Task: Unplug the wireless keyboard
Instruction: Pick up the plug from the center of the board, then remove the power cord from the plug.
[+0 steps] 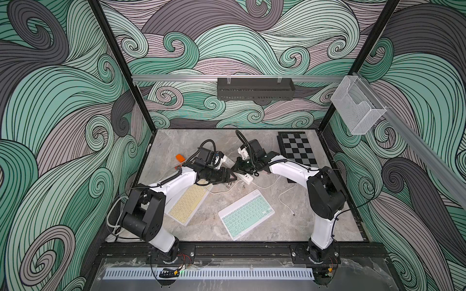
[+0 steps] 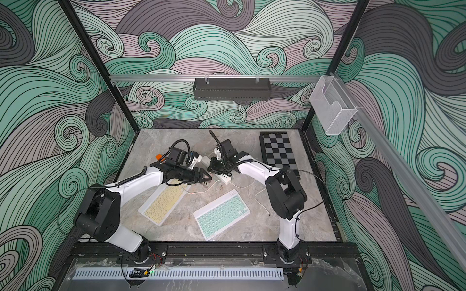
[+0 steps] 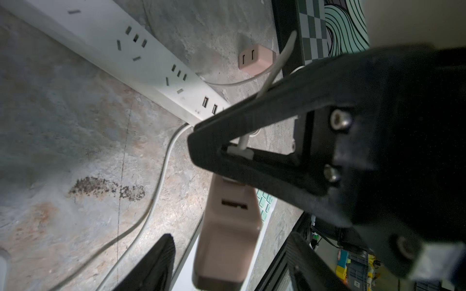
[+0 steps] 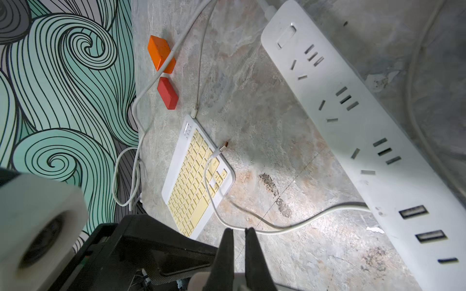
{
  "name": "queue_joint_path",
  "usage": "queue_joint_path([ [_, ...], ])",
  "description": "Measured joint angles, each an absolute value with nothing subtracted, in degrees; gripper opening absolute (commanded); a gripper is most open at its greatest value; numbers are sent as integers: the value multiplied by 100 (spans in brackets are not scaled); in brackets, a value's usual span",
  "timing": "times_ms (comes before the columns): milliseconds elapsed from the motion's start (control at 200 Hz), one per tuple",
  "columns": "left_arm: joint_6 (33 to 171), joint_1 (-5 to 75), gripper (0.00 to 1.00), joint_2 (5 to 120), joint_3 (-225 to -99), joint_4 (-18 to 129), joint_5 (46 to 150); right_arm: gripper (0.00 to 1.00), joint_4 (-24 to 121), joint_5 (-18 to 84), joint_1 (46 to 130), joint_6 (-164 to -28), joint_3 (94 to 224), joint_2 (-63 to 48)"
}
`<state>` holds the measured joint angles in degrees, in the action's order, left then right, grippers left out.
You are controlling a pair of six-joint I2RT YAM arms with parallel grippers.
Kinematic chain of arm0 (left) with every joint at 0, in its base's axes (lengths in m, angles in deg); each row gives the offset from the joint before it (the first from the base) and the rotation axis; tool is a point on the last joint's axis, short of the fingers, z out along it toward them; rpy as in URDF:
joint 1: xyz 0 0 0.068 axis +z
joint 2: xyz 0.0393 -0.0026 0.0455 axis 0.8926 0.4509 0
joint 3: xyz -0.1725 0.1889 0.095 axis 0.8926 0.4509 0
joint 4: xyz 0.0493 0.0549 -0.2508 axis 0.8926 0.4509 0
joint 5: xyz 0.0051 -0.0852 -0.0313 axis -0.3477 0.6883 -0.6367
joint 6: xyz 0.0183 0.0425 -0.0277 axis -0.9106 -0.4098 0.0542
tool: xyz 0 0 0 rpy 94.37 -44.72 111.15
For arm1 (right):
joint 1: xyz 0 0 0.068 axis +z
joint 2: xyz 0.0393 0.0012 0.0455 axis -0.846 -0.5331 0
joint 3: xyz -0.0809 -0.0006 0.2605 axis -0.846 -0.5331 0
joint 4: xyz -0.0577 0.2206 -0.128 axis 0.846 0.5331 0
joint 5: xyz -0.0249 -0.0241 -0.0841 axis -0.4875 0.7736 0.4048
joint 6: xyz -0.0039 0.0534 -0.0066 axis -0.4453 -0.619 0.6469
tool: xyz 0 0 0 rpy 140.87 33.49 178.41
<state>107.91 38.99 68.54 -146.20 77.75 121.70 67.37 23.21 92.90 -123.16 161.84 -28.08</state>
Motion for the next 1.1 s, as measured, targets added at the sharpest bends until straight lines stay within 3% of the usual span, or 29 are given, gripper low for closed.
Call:
queue_joint_path([
  [260, 10568, 3862, 35, 6959, -14978, 7971, 11842, 0, 6610, 2090, 9288, -12613, 16181, -2810],
  [380, 10472, 3803, 28, 7060, -15149, 8096, 11728, 0, 6603, 2068, 9285, -12694, 16208, -2836],
  [465, 10386, 3799, 0, 7108, -15332, 8295, 11638, 0, 6603, 2066, 9279, -12731, 16297, -2882],
  [831, 10006, 3816, 0, 7213, -16102, 8690, 11322, 0, 6999, 1998, 9023, -12677, 17161, -3070],
  [1101, 9890, 3816, 0, 6861, -15931, 8789, 10876, 0, 7329, 1443, 8953, -12591, 17777, -3459],
])
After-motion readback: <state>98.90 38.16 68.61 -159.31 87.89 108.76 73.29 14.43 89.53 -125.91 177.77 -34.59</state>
